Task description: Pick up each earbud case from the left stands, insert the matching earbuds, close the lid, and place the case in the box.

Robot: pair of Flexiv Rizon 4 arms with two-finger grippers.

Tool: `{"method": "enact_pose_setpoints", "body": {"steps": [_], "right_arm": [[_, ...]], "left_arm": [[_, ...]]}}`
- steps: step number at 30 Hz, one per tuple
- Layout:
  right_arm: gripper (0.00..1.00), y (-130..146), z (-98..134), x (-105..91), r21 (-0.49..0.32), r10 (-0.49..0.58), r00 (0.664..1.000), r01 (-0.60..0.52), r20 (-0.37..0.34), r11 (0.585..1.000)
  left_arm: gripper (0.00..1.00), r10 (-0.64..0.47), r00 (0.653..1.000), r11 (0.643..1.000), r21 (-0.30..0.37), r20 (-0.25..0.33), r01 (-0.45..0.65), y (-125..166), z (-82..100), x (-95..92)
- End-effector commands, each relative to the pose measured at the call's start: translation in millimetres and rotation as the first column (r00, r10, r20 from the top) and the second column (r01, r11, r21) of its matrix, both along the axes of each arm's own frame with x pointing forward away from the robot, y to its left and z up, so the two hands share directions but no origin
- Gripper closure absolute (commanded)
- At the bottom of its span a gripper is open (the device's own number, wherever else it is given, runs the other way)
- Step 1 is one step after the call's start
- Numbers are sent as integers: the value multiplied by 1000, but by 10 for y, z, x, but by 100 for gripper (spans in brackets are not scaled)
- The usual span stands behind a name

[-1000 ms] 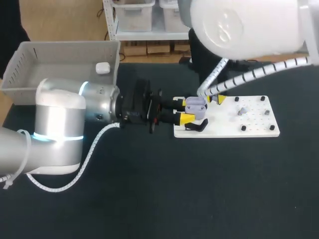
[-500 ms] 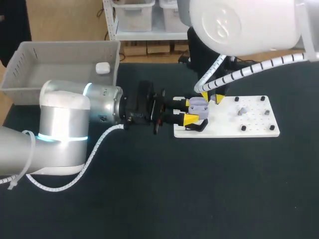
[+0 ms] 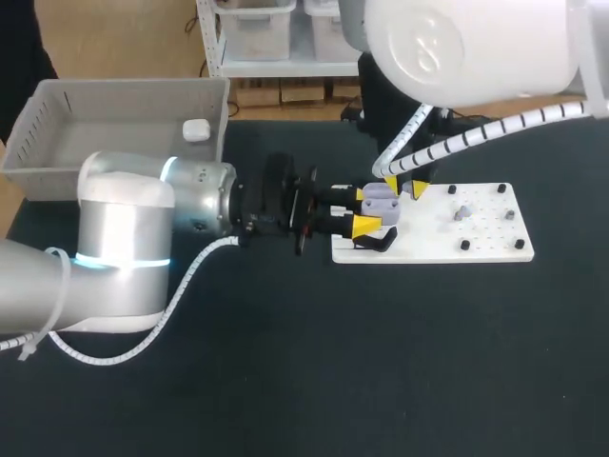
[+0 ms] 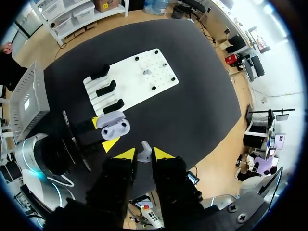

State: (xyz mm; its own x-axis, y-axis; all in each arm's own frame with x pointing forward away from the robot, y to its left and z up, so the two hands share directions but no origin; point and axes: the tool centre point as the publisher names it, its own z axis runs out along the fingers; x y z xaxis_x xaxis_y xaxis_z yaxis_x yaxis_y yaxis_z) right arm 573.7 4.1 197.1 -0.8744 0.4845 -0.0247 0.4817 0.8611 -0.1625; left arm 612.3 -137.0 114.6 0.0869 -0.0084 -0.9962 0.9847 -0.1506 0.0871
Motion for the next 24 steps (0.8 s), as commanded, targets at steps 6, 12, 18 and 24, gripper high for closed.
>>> {"method": "enact_pose_setpoints", "body": {"steps": [6, 12, 18, 24], "right_arm": [[100, 168, 94, -4, -27, -99, 992, 102, 77, 994], [100, 332, 142, -19, -17, -248, 961, 252, 120, 968], [100, 350, 79, -12, 26, -374, 922, 373, 104, 927], [100, 391, 28, 19, 6, -393, 914, 394, 101, 919]], "left_arm": [[100, 0, 1000, 1000, -2, 1, 0, -11, -10, 10], [100, 0, 1000, 1000, -2, 1, 0, -11, -10, 10], [100, 0, 1000, 1000, -2, 1, 0, -11, -10, 10], [100, 0, 1000, 1000, -2, 1, 0, -11, -10, 10]]}}
